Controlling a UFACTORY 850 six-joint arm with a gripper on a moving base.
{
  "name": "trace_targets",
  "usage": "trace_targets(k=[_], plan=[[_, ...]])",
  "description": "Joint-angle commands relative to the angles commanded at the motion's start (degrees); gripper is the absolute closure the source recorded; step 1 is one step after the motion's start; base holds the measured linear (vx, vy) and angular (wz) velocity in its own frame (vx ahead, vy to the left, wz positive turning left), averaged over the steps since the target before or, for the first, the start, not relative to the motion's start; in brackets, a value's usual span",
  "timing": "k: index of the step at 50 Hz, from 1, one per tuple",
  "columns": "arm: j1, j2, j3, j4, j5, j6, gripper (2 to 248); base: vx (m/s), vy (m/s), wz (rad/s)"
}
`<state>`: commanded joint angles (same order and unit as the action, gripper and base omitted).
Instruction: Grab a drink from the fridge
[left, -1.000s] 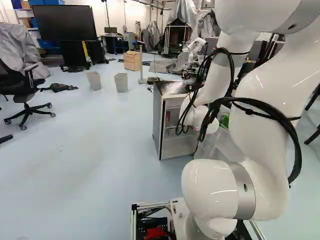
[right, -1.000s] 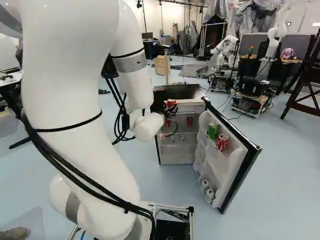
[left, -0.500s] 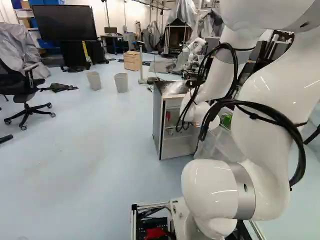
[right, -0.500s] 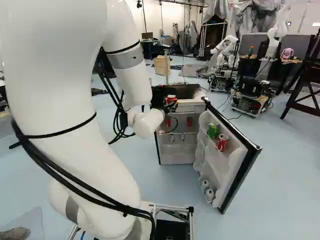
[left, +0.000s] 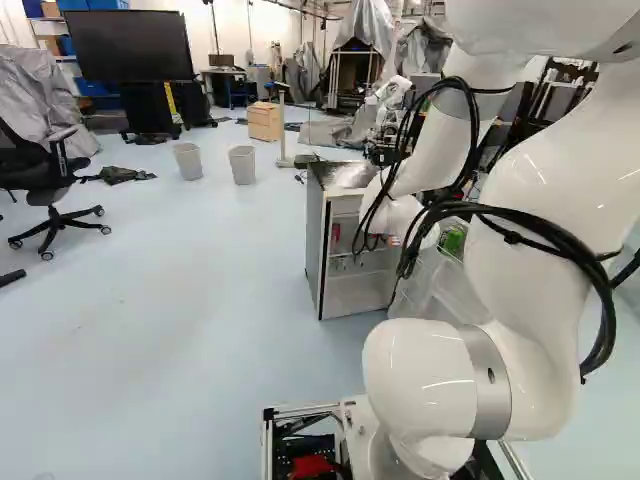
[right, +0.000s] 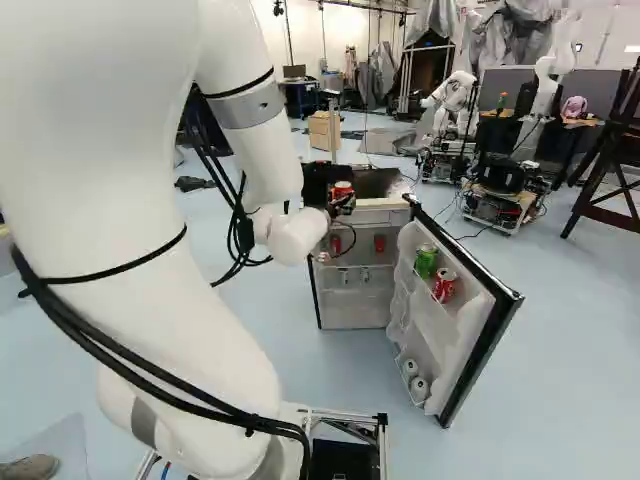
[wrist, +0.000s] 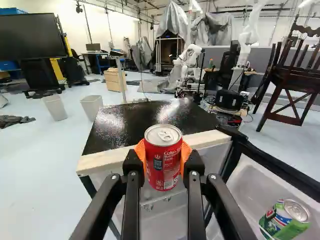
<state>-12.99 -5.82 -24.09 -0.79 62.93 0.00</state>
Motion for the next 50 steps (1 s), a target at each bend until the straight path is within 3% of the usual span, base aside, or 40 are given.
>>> trace_targets(k=[33, 50], plan=[[0.8, -0.5, -5.5, 0.0, -5.6, 0.0, 161, 0.0, 0.0, 0.0], [1.2, -3.3, -9.1, 0.0, -7.6, 0.0, 161, 0.0, 0.0, 0.0]])
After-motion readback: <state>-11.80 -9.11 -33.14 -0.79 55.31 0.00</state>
